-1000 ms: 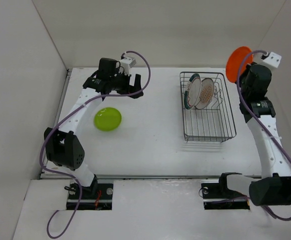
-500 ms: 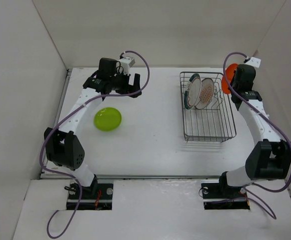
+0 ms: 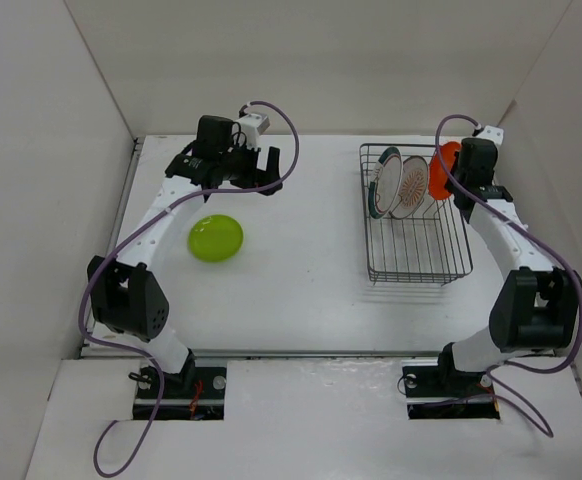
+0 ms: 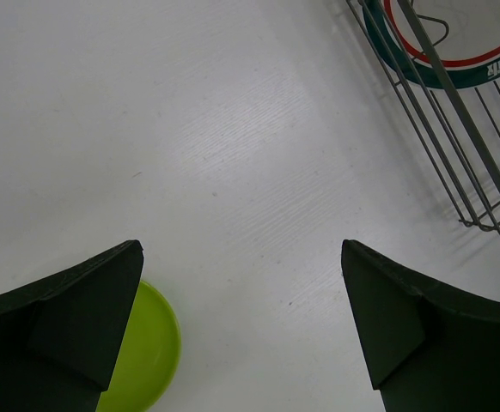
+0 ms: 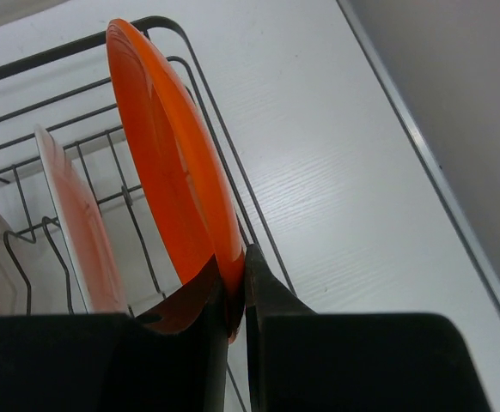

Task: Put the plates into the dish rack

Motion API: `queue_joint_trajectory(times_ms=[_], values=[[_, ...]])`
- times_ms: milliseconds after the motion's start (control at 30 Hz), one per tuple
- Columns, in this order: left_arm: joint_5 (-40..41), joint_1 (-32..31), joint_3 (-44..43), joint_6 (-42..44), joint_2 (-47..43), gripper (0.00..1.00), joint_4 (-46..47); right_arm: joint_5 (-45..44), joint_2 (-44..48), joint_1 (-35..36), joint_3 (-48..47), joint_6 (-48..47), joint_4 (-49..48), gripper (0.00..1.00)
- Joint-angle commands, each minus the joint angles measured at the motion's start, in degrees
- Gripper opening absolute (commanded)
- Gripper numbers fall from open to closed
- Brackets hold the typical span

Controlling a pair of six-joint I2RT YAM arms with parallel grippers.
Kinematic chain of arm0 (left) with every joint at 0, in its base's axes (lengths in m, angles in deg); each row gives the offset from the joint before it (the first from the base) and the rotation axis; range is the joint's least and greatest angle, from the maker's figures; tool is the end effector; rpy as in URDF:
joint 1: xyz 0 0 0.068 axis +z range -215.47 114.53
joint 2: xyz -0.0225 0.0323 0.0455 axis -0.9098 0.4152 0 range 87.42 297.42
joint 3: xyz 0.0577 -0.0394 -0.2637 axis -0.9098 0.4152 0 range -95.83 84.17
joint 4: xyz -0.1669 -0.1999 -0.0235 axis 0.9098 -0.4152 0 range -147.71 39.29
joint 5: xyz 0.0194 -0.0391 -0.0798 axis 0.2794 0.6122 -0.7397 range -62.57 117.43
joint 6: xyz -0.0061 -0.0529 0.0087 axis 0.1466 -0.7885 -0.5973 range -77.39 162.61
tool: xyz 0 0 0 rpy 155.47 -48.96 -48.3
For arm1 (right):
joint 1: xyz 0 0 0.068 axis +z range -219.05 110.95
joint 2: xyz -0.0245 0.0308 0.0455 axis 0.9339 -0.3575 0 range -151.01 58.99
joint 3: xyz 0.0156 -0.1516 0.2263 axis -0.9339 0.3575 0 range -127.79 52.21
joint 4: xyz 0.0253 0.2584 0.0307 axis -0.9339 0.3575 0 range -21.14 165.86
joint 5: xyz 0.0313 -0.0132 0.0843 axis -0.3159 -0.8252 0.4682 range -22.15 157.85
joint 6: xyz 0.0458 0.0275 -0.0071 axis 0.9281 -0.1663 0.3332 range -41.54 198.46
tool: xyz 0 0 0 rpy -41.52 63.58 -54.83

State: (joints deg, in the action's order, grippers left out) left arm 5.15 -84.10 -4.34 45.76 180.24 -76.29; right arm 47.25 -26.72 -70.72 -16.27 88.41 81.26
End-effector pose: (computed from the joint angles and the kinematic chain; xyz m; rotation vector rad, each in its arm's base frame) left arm 0.3507 -0.1325 0.3652 0.6276 2.0038 -0.5697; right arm 0.3448 -0.0226 0.3085 0.4237 2.0202 -0.2857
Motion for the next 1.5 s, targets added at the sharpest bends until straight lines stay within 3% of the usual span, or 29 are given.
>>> queue_joint_trajectory(times_ms=[0,300,400,433,467,633,733,867,1100,1167,1200,1267,1300,1467], values=[[0.13,0.0,-0.26,0.71,-3.34,1.0,0.45,-0.93,-1.03,0.97,0.02,0.68,-3.61,0.0],[5.22,0.0,-0.26,0.09,-5.01,1.0,0.97,-1.99,-3.06,3.25,0.55,0.68,-3.61,0.0],[9.0,0.0,-0.26,-0.43,-5.01,1.0,1.5,-3.04,-3.58,4.48,1.08,1.21,-3.61,0.12],[10.4,0.61,-0.26,-1.13,-5.53,1.0,1.5,-3.04,-3.58,4.48,1.08,1.73,-3.61,0.24],[10.42,0.62,-0.26,-1.75,-5.54,1.0,1.5,-3.04,-3.58,4.48,1.08,1.73,-3.61,0.24],[11.91,5.0,1.05,-2.28,-5.54,1.0,2.12,-4.1,-2.36,4.48,1.08,1.73,-3.61,0.48],[11.38,7.82,2.72,-0.79,-5.54,1.0,3.25,-5.06,-0.96,3.96,0.55,2.26,-3.09,0.55],[12.26,10.37,6.4,2.11,-5.02,1.0,3.26,-6.12,0.11,2.81,-1.73,2.96,-0.38,0.58],[13.5,19.94,17.12,6.33,-5.54,1.0,3.79,-8.5,8.97,2.29,-3.14,4.72,3.59,0.76],[10.7,22.92,19.24,9.92,-5.54,1.0,2.74,-3.51,13.98,2.29,-0.51,2.02,0.97,0.78],[9.72,23.64,21.08,11.42,-5.54,1.0,2.73,5.74,15.47,2.29,0.19,0.08,-0.44,0.78],[8.14,24.87,22.85,14.58,-3.88,1.0,2.73,15.63,18.72,2.29,0.9,-3.17,-3.61,0.79],[7.52,26.27,23.55,15.29,-3.26,1.0,2.73,24.99,18.74,2.29,0.9,-3.88,-3.61,0.79],[1.12,30.4,22.43,17.14,3.5,1.0,1.86,44.84,19.35,6.58,-1.99,-6.26,-4.14,0.79]])
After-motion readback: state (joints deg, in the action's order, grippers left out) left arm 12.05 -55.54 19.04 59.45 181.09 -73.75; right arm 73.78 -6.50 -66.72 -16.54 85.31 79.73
